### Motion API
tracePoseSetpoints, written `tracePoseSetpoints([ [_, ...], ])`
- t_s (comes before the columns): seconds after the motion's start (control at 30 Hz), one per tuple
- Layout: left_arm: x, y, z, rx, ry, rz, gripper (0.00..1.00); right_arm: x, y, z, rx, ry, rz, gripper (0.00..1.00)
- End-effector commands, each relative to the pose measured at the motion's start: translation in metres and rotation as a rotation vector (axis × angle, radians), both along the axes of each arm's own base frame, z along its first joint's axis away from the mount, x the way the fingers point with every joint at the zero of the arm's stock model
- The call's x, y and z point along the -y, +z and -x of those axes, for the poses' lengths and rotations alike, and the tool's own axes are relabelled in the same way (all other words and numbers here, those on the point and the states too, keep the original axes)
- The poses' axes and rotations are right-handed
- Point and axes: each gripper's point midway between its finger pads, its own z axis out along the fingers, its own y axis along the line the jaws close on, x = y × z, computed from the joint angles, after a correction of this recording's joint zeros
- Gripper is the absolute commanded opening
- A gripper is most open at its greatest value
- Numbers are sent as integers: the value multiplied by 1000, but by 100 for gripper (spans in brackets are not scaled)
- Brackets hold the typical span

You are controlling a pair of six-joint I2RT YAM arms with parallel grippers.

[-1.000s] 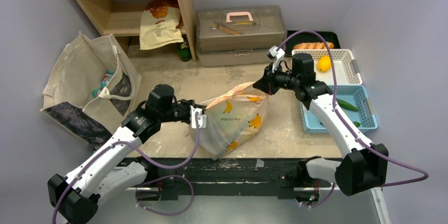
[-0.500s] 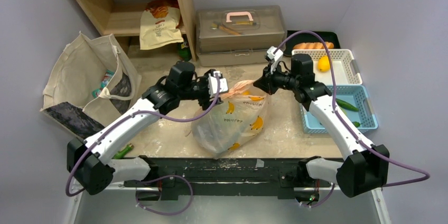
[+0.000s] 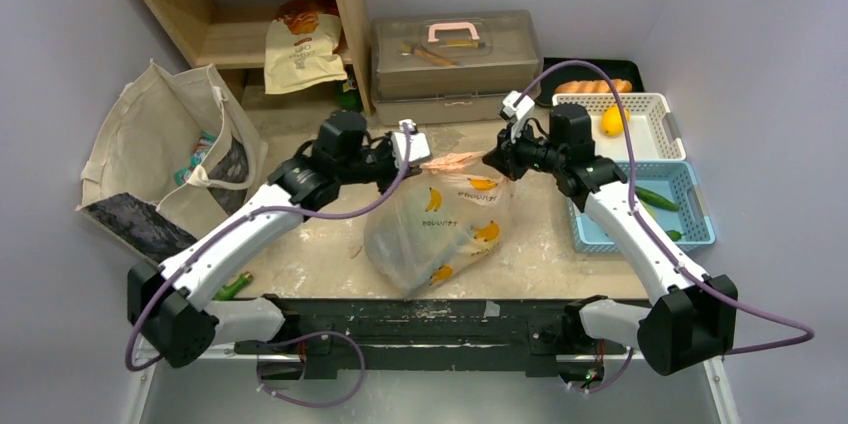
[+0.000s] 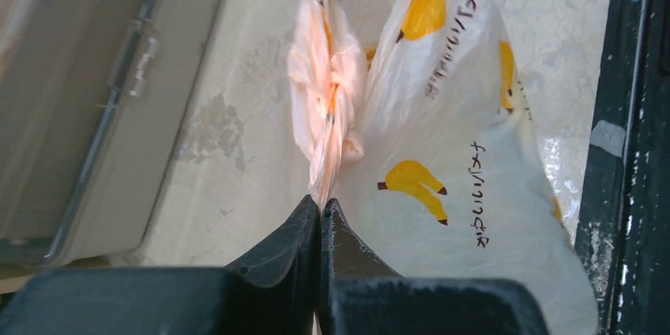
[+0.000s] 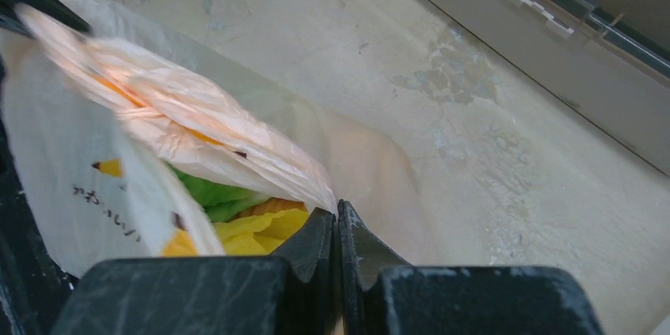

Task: Untie the knot of the grocery bags and take out the mixed food

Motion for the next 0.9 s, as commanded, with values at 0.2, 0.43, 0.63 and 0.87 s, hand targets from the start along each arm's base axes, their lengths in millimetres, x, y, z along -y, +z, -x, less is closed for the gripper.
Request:
tracePoseSetpoints([
  [0.2,-34,82,41,38,-52,260,0,31,-42,3,8,-46,185,0],
  [0.43,-36,50,82,87,-309,101,0,0,3,1,13,50,31,43],
  [0.63,-39,39,84,180,-399,15,0,-35,32,0,23,122,-47,78],
  [0.87,-39,28,98,223,-496,-33,0,-73,19,5,24,147,-13,99],
])
